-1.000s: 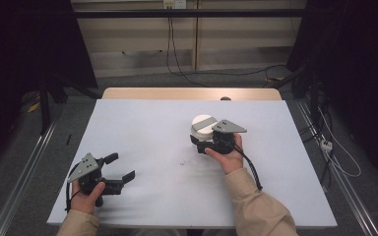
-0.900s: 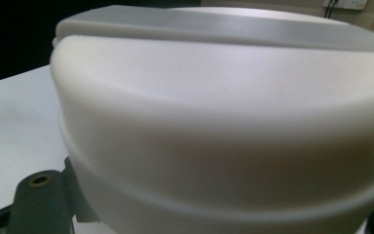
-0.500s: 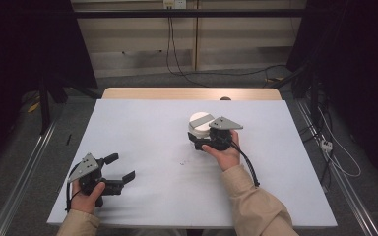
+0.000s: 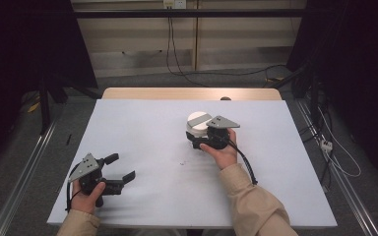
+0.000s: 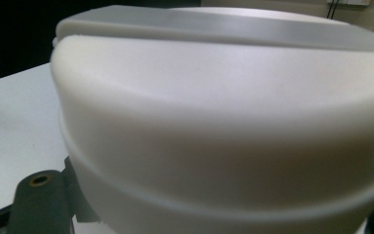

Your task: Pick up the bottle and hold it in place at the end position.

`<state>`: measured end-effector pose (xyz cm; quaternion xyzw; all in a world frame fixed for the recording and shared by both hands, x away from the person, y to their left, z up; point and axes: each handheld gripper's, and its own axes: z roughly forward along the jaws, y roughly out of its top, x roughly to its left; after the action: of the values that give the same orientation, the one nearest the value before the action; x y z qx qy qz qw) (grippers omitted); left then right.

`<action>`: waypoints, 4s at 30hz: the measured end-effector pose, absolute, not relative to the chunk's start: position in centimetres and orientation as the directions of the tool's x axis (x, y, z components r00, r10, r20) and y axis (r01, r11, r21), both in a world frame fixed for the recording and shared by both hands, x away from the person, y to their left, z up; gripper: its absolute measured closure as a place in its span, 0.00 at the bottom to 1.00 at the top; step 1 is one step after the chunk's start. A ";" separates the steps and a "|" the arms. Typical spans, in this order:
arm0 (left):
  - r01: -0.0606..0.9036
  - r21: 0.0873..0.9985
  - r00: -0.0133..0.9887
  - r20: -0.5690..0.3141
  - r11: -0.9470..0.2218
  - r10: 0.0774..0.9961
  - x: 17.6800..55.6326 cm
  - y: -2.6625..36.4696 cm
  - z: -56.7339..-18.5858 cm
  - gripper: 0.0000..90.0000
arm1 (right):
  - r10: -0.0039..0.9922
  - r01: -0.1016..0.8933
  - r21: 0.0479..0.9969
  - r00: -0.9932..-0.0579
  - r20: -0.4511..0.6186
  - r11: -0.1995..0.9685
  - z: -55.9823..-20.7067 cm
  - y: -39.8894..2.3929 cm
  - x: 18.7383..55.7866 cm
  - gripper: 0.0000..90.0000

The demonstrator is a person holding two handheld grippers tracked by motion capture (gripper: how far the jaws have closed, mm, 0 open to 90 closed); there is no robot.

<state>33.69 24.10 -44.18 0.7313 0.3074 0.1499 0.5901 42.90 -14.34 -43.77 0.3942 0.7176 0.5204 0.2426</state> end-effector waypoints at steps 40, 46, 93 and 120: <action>0.279 0.954 0.759 -0.148 -0.112 0.634 33.5 24.5 -44.3 0.05 | 0.801 0.316 0.934 -0.597 0.057 0.169 -44.8 -13.3 44.4 0.21; 0.278 0.954 0.760 -0.148 -0.111 0.633 33.5 24.5 -44.3 0.05 | 0.798 0.321 0.930 -0.600 0.055 0.177 -45.2 -13.1 44.5 0.21; 0.308 0.943 0.771 -0.171 -0.125 0.614 35.6 20.3 -43.0 0.04 | 0.764 0.294 0.932 -0.645 0.028 0.214 -45.8 -13.4 44.2 0.21; 0.322 0.938 0.781 -0.186 -0.129 0.597 38.3 17.2 -41.7 0.06 | 0.765 0.304 0.929 -0.643 0.037 0.210 -45.9 -13.3 44.3 0.21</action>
<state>38.28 17.17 -41.69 0.7420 0.3096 0.1180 0.5829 44.29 -13.34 -45.93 0.3587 0.7451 0.5159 0.2234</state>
